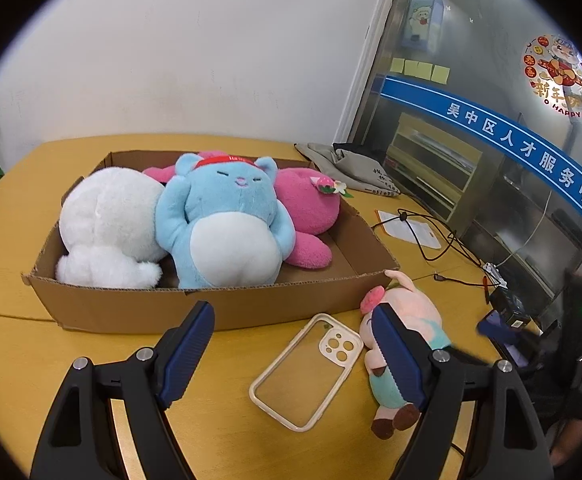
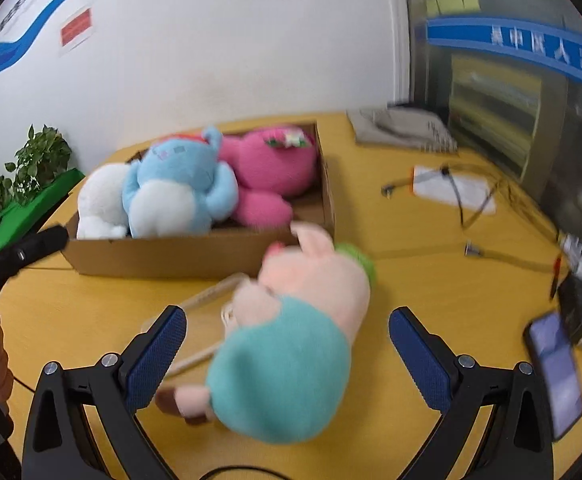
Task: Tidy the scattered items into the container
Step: 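Grasp the pig plush with both grippers and lift it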
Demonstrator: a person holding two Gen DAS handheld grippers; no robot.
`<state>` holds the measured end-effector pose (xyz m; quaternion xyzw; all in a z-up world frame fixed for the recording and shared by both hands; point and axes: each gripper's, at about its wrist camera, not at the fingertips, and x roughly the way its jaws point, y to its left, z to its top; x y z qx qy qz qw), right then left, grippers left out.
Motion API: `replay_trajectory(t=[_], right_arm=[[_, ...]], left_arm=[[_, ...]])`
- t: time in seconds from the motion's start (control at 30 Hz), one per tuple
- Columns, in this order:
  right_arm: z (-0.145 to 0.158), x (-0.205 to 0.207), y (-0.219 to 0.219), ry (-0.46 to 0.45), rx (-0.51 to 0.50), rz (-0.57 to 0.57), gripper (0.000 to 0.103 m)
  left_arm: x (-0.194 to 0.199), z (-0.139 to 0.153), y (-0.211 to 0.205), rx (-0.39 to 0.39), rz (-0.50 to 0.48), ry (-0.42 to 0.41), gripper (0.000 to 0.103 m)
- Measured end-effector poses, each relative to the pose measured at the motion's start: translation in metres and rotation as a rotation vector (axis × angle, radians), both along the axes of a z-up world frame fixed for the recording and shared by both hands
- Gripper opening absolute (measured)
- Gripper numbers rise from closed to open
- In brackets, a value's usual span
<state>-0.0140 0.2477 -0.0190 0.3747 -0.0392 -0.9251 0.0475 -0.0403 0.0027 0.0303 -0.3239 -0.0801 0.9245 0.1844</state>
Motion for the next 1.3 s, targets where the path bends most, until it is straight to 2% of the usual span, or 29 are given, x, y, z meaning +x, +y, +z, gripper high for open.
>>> replay_trajectory(t=[0.07, 0.1, 0.13, 0.17, 0.3, 0.5, 0.67, 0.77, 0.83, 0.9, 0.93, 1.03, 1.1, 1.2, 1.23, 1.3], right_arm=[[-0.024, -0.006, -0.001, -0.074, -0.009, 0.002, 0.103], [-0.035, -0.008, -0.002, -0.099, -0.045, 0.030, 0.102], [-0.042, -0.009, -0.003, -0.115, -0.089, 0.059, 0.099], [-0.048, -0.009, -0.006, -0.131, -0.133, 0.097, 0.092], [-0.048, 0.003, -0.028, -0.077, -0.005, 0.169, 0.083], [-0.053, 0.024, -0.052, 0.005, 0.177, 0.258, 0.080], [-0.055, 0.035, -0.054, 0.035, 0.231, 0.313, 0.080], [-0.057, 0.040, -0.052, 0.050, 0.246, 0.357, 0.080], [-0.059, 0.044, -0.051, 0.061, 0.263, 0.385, 0.080], [-0.061, 0.045, -0.045, 0.071, 0.245, 0.410, 0.080], [-0.062, 0.046, -0.042, 0.079, 0.238, 0.426, 0.080], [-0.063, 0.044, -0.035, 0.093, 0.221, 0.456, 0.084], [-0.064, 0.042, -0.032, 0.090, 0.215, 0.465, 0.094], [-0.063, 0.040, -0.021, 0.061, 0.187, 0.467, 0.099], [-0.061, 0.041, -0.016, 0.051, 0.162, 0.468, 0.099], [-0.049, 0.045, 0.000, 0.044, 0.065, 0.471, 0.099]], left_arm=[[-0.001, -0.002, 0.005, 0.007, -0.019, -0.015, 0.081], [-0.001, -0.002, 0.008, 0.007, -0.031, -0.018, 0.081], [-0.001, -0.001, 0.012, 0.003, -0.044, -0.019, 0.081], [-0.001, -0.001, 0.015, 0.000, -0.055, -0.018, 0.081], [-0.006, 0.002, 0.033, -0.003, -0.097, -0.023, 0.081], [-0.018, 0.002, 0.070, 0.005, -0.211, -0.040, 0.081], [-0.039, -0.007, 0.100, 0.025, -0.295, -0.092, 0.081], [-0.051, -0.021, 0.117, 0.010, -0.338, -0.134, 0.081], [-0.057, -0.030, 0.120, 0.053, -0.377, -0.164, 0.082], [-0.061, -0.036, 0.119, 0.094, -0.397, -0.202, 0.079], [-0.061, -0.037, 0.119, 0.099, -0.404, -0.207, 0.070], [-0.054, -0.035, 0.120, 0.081, -0.414, -0.202, 0.063], [-0.050, -0.032, 0.120, 0.073, -0.418, -0.194, 0.061], [-0.044, -0.029, 0.118, 0.060, -0.398, -0.188, 0.057], [-0.043, -0.030, 0.117, 0.056, -0.386, -0.191, 0.049], [-0.042, -0.033, 0.114, 0.053, -0.375, -0.205, 0.049]])
